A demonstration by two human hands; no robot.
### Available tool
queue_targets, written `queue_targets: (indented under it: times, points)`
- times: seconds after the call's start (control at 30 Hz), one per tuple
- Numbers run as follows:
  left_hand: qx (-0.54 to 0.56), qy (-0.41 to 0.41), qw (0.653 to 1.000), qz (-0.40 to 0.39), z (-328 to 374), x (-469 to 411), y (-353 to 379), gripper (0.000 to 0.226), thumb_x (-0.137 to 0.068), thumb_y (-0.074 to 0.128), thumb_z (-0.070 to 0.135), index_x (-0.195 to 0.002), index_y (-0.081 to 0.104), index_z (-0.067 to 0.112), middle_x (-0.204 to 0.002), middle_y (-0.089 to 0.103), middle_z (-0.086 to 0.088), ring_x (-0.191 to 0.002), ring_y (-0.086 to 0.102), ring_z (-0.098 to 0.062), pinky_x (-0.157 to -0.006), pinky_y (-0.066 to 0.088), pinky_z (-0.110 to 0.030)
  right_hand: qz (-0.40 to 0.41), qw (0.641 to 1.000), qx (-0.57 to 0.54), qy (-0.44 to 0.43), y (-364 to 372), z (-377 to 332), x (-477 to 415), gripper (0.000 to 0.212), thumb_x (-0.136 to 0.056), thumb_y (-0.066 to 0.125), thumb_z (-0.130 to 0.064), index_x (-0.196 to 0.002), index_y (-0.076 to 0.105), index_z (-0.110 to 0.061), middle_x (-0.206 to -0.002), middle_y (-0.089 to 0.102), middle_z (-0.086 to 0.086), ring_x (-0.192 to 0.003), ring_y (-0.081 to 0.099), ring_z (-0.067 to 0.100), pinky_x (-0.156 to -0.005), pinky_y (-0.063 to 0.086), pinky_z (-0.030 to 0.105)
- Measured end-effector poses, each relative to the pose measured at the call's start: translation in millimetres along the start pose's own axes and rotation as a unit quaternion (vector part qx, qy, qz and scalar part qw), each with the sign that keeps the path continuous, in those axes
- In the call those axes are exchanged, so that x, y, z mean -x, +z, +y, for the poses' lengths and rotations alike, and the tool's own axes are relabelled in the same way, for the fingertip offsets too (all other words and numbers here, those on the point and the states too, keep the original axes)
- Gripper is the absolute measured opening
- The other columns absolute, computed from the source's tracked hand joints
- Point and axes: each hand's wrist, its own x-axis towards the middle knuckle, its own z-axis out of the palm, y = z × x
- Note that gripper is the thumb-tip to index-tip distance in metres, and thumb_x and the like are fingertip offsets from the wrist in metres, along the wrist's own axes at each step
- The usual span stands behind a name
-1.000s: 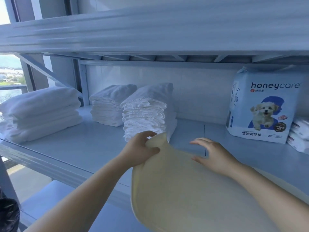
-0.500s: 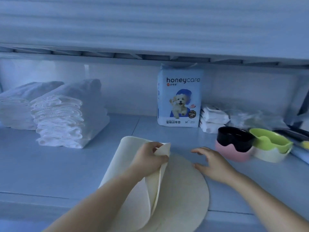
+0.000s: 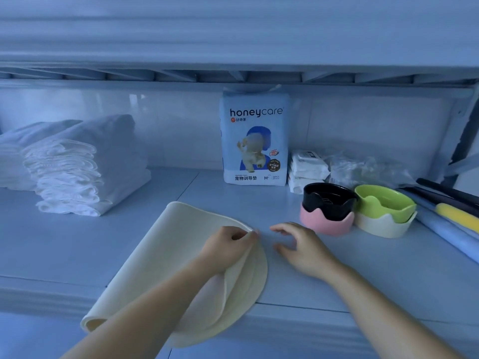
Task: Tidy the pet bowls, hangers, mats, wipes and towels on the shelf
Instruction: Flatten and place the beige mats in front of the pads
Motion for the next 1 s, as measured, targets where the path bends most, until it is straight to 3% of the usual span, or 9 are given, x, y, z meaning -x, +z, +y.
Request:
queue_targets:
  times: [0.1,0.13,0.2,0.33,0.47,0.6,0.8,0.9,1.0]
  points:
    - [0.116,-0.053,0.992,-0.006,2.6,3.6,-7.6,0.045,-0.089,0.047,0.053,-0.084,0.069,0.013,-0.081,0.067,0.003,-0.068,0.058,-0.015,-0.078,0.050,-0.031,0.001,1.000,-0.021,-0.002,-1.3,-3.3,-5.4,0.030,-0.089,0.060,-0.017,-0.118,0.060,-0.022,-0.114,0.058,-0.015,-0.102,0.052,-0.001,-0.077,0.031,-0.004]
    - [0.107,-0.050,0.993,-0.001,1.9,6.5,-11.2,0.041,-0.091,0.048,0.050,-0.089,0.069,0.015,-0.086,0.068,0.002,-0.073,0.060,-0.015,-0.081,0.051,-0.032,-0.002,1.000,-0.027,-0.004,-1.7,-4.1,-7.5,0.029,-0.090,0.059,-0.018,-0.119,0.060,-0.023,-0.115,0.058,-0.016,-0.103,0.052,-0.001,-0.076,0.032,-0.004]
    - [0.030,-0.022,0.999,0.026,-3.4,10.6,-20.2,0.029,-0.092,0.051,0.040,-0.090,0.069,0.018,-0.091,0.069,0.004,-0.081,0.064,-0.016,-0.082,0.052,-0.032,-0.009,0.999,-0.036,-0.013,-2.2,-7.5,-12.2,0.028,-0.091,0.058,-0.019,-0.118,0.060,-0.023,-0.114,0.058,-0.016,-0.103,0.052,0.000,-0.076,0.032,-0.004]
    - [-0.103,0.016,0.990,0.099,-14.3,22.7,-51.3,0.012,-0.089,0.053,0.025,-0.093,0.065,0.026,-0.085,0.060,0.020,-0.084,0.060,-0.009,-0.063,0.048,-0.017,-0.036,0.998,-0.041,-0.037,3.9,-20.1,-26.6,0.025,-0.091,0.059,-0.022,-0.116,0.061,-0.023,-0.113,0.059,-0.014,-0.103,0.053,0.004,-0.076,0.034,0.000]
    - [-0.202,-0.013,0.968,0.151,-35.3,25.3,-89.1,0.021,-0.087,0.056,0.024,-0.105,0.064,0.027,-0.096,0.057,0.011,-0.098,0.056,-0.014,-0.073,0.039,-0.021,-0.069,0.995,-0.051,-0.053,22.8,-36.0,-46.1,0.025,-0.089,0.060,-0.020,-0.114,0.063,-0.022,-0.115,0.062,-0.006,-0.104,0.056,0.007,-0.081,0.039,0.015]
    - [-0.227,-0.066,0.962,0.135,-59.1,16.5,-114.9,0.034,-0.083,0.061,0.026,-0.117,0.057,0.027,-0.118,0.053,-0.001,-0.109,0.051,-0.018,-0.082,0.041,-0.026,-0.090,0.993,-0.036,-0.066,43.2,-50.3,-69.0,0.027,-0.089,0.060,-0.020,-0.116,0.062,-0.021,-0.118,0.061,-0.006,-0.106,0.055,0.009,-0.084,0.037,0.016]
    - [-0.141,-0.177,0.973,0.042,-83.4,-7.3,-130.4,0.066,-0.079,0.068,0.037,-0.136,0.038,0.018,-0.126,0.046,-0.003,-0.106,0.048,-0.019,-0.082,0.037,-0.024,-0.103,0.993,-0.011,-0.057,67.6,-61.9,-100.6,0.023,-0.089,0.059,-0.026,-0.112,0.062,-0.026,-0.115,0.062,-0.009,-0.105,0.055,0.008,-0.088,0.040,0.019]
    - [-0.044,-0.178,0.983,0.019,-95.9,-19.1,-131.5,0.075,-0.074,0.076,0.028,-0.137,0.037,0.017,-0.118,0.046,0.000,-0.101,0.051,-0.018,-0.083,0.046,-0.029,-0.097,0.994,0.001,-0.048,73.4,-62.3,-113.0,0.024,-0.089,0.060,-0.024,-0.113,0.062,-0.023,-0.115,0.062,-0.007,-0.106,0.056,0.010,-0.088,0.040,0.019]
    - [0.021,-0.136,0.990,-0.005,-100.9,-36.5,-133.7,0.076,-0.072,0.077,0.020,-0.136,0.037,0.021,-0.122,0.050,-0.001,-0.103,0.058,-0.021,-0.082,0.052,-0.033,-0.083,0.996,0.016,-0.025,72.5,-58.8,-122.9,0.029,-0.089,0.061,-0.025,-0.118,0.060,-0.021,-0.120,0.059,-0.007,-0.108,0.054,0.009,-0.090,0.039,0.021]
